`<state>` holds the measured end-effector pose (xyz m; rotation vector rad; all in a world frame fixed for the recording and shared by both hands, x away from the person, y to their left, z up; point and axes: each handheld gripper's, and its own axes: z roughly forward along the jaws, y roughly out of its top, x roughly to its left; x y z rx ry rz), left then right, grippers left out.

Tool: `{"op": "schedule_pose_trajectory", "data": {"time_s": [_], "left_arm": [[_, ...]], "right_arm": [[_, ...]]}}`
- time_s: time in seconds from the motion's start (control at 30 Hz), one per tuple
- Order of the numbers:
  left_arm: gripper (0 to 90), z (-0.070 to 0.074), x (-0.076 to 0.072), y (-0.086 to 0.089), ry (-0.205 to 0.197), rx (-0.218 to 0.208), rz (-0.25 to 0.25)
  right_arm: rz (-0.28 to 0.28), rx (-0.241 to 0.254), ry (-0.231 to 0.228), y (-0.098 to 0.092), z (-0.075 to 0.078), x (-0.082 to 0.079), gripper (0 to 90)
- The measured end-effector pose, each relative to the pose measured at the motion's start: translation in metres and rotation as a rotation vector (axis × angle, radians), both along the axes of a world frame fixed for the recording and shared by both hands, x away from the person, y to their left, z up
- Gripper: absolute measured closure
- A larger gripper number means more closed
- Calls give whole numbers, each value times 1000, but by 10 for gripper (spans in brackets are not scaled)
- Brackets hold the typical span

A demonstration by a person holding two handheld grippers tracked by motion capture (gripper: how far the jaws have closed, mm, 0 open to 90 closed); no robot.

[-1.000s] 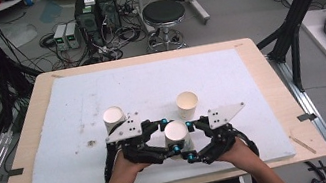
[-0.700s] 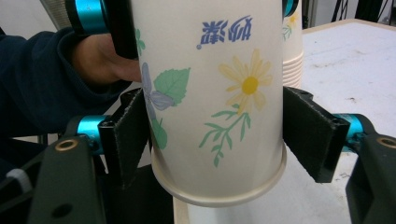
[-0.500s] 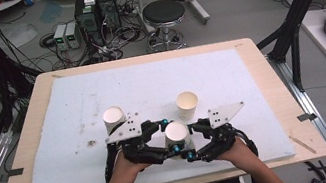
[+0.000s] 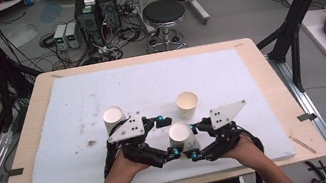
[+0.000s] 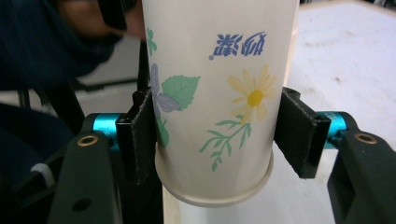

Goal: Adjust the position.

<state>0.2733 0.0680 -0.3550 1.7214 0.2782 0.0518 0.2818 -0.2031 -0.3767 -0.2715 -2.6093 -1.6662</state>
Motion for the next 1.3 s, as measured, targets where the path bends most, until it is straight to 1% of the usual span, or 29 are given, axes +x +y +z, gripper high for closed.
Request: {"op": "schedule_pose_trajectory", "data": {"time_s": [0.07, 0.13, 0.2, 0.37, 0.63, 0.77, 0.97, 1.1, 1.3], "left_arm": [[157, 3, 2, 1, 2, 23, -3], [157, 5, 3, 0, 2, 46, -10], [157, 8, 4, -1, 1, 72, -23], [158, 10, 7, -6, 2, 141, -54], [160, 5, 9, -14, 14, 220, -75], [163, 0, 10, -18, 23, 265, -90], [166, -5, 10, -23, 24, 313, -109], [167, -9, 11, -27, 22, 337, -117], [177, -13, 11, -30, 30, 371, -132]], "right_arm": [[3, -44, -19, -2, 4, 0, 364], [3, -80, -25, -3, 7, 1, 364], [9, -132, -49, -5, 10, 2, 364], [23, -217, -59, -6, 15, 4, 364], [57, -319, -67, -4, 17, 7, 363], [70, -353, -74, 0, 15, 7, 363], [85, -409, -88, 6, 10, 6, 363], [91, -471, -111, 12, 9, 4, 362], [113, -535, -127, 21, 10, 3, 362]]}}
